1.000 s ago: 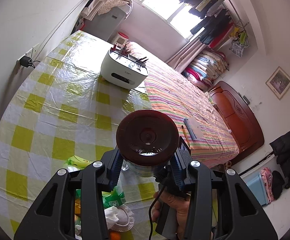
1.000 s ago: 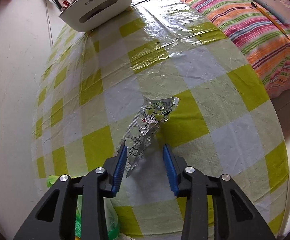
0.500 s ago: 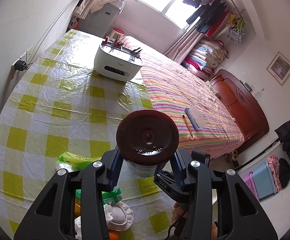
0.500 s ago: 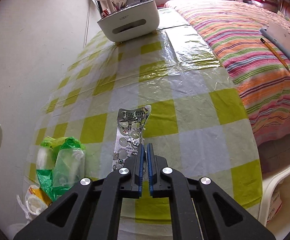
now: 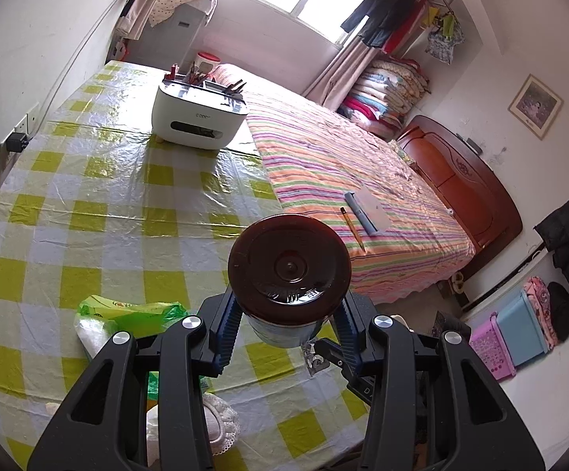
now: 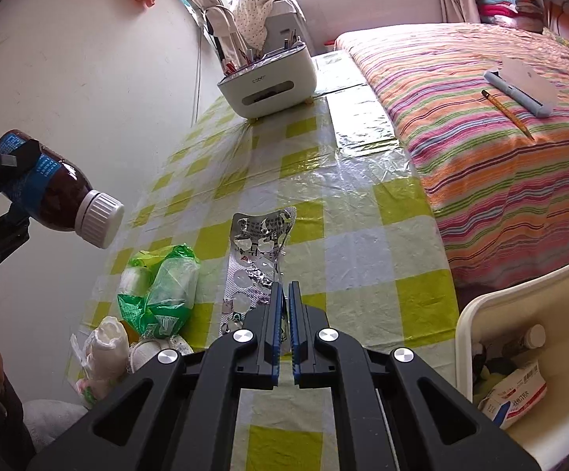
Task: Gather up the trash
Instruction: 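Lift the blister pack with the right tool while the left tool holds the bottle, then carry both items over the cream bin and open both tools to drop them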
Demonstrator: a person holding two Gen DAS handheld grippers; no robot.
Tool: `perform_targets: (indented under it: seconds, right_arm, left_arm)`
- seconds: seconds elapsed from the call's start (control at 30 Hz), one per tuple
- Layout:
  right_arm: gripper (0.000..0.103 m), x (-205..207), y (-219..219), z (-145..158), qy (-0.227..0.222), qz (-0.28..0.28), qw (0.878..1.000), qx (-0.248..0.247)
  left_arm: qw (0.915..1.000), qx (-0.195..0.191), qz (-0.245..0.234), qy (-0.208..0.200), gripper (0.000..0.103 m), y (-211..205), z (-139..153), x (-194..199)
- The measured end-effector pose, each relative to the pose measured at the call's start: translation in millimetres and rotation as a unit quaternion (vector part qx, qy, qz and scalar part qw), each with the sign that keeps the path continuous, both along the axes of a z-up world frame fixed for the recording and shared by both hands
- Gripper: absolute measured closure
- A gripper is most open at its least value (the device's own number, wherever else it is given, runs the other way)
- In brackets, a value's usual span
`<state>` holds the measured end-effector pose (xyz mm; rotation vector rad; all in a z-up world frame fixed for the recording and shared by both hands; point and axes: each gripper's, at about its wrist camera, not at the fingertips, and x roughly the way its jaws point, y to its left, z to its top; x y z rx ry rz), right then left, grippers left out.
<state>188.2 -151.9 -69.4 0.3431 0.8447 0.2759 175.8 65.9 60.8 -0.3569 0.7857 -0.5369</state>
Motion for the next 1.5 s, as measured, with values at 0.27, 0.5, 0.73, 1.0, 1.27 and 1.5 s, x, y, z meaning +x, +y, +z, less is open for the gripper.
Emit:
perform_targets:
  seconds: [0.27, 0.5, 0.73, 1.0, 1.27, 1.5]
  right_arm:
    - [0.099, -24, -26, 16, -0.036, -0.023, 0.999, 0.005]
    - [0.099, -44, -54, 23, -0.056, -0.054, 0.997, 0.006]
    - [0.099, -64, -86, 24, -0.065, -0.09, 0.994, 0.017]
    - [0.099, -77, -103, 28, -0.075, -0.108, 0.991, 0.023]
    - [0.099, -87, -116, 28, -0.078, -0.131, 0.988, 0.008]
    - [0.099, -95, -133, 28, -0.078, -0.174, 0.982, -0.017]
  left_arm:
    - [0.9985, -0.009, -0.051, 0.016, 0.061, -32, -14, -6]
    - [0.996, -0.006, -0.09, 0.001, 0.061, -59, -19, -22]
    - [0.9923, 0.011, -0.123, -0.001, 0.061, -87, -28, -33]
    - [0.9879, 0.021, -0.154, 0.001, 0.061, -118, -39, -40]
    - [0.9831, 0.025, -0.181, 0.001, 0.061, -145, -45, -48]
    - [0.9795, 0.034, -0.199, -0.001, 0.061, -165, -50, -53]
